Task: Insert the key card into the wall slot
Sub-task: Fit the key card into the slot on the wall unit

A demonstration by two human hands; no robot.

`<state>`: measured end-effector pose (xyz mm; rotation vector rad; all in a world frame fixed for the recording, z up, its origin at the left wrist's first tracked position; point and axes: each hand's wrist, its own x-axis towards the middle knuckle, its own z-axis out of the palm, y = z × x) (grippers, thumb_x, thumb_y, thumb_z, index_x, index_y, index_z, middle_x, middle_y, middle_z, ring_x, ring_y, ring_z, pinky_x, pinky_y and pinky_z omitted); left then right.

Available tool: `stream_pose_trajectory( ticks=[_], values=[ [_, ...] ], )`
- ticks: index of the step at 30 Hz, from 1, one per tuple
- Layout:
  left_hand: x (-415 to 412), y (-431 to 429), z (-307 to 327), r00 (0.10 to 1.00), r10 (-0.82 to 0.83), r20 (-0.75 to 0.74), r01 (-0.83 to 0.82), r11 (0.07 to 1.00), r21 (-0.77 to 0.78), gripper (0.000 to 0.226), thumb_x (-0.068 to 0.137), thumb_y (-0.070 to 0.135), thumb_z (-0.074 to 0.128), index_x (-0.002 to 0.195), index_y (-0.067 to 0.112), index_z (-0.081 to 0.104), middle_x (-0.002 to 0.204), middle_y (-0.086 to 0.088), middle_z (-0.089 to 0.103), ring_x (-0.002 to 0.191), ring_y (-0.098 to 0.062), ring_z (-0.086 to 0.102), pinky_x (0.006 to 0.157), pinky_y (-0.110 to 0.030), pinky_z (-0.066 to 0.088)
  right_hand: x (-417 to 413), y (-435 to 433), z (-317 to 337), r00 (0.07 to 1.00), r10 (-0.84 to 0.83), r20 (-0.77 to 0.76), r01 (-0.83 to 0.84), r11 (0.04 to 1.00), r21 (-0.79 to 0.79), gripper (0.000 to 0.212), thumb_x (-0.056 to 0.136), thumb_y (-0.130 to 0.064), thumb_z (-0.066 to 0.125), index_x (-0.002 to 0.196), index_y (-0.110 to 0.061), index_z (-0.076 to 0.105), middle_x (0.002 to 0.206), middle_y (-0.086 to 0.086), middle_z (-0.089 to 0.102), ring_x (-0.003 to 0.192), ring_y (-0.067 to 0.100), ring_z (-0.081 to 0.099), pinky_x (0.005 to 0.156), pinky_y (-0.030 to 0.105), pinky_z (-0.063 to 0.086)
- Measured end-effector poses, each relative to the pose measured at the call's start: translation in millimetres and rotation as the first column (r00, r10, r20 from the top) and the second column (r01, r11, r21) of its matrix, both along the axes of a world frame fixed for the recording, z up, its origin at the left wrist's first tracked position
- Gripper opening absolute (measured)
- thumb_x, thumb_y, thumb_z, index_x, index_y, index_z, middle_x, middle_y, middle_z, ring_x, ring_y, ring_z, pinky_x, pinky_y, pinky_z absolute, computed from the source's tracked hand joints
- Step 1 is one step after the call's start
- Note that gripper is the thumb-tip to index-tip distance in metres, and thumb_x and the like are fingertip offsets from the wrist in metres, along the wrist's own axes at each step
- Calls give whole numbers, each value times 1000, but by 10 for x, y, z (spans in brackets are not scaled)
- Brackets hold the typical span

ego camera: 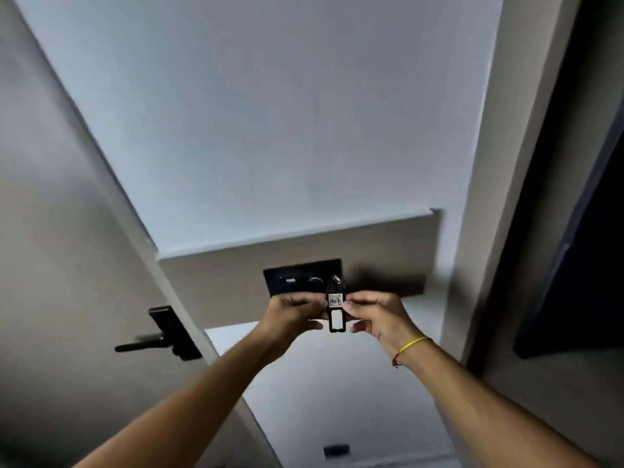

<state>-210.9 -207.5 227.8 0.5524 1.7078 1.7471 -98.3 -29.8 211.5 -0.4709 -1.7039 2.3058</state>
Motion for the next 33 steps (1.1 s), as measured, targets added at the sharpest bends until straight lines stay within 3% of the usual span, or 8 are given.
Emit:
stream_pose_trajectory(
  ticks=[4,7,12,19,24,29,33],
  values=[
    [-418,-339,689,998,13,-59,-9,998,65,27,94,3,70,115,-13,72,84,-16,73,76,-20,70,70,-26,59,-449,-231,764,996,54,-74,-43,989,143,11,85,7,77,88,-2,80,73,9,76,59,15,71,49,22,57],
    [-635,-494,1063,992,-15,-122,29,993,115,17,95,5,71,106,-4,79,86,-16,75,77,-19,72,71,-25,60,-701,-328,1169,995,53,-90,-29,969,246,14,84,6,79,98,6,78,76,13,74,58,16,69,51,23,58],
    [-826,-528,1363,985,20,-169,3,991,137,24,92,7,74,110,-10,77,86,-15,79,79,-19,74,73,-24,61,-950,-339,1531,994,38,-102,0,937,349,13,82,7,81,85,-6,79,72,12,75,57,17,71,52,23,61],
    [-982,-403,1310,988,32,-152,-13,992,125,23,89,7,78,110,-3,80,98,-19,79,84,-17,76,80,-25,63,-1068,-256,1545,997,-10,-73,39,915,401,17,79,6,85,79,-10,79,69,11,78,59,22,74,58,25,65],
    [-1013,-398,1284,989,42,-140,-24,992,126,23,89,5,77,109,-6,79,96,-20,79,82,-18,77,77,-24,64,-1091,-273,1512,995,-35,-97,72,909,410,17,80,8,83,78,-9,78,68,9,77,55,16,73,56,22,64],
    [-1031,-408,1250,989,40,-144,-22,991,128,21,89,4,77,108,-4,80,100,-21,80,82,-18,78,79,-24,64,-1091,-292,1472,993,-41,-107,82,908,411,11,82,8,82,89,0,79,74,13,77,57,17,74,58,22,65],
    [-1048,-413,1244,989,32,-146,-13,991,132,19,89,4,78,107,-2,81,106,-23,80,84,-18,79,80,-25,65,-1097,-288,1463,993,-49,-111,90,908,410,18,82,9,81,99,10,77,78,16,76,55,13,74,57,20,64]
  ],
)
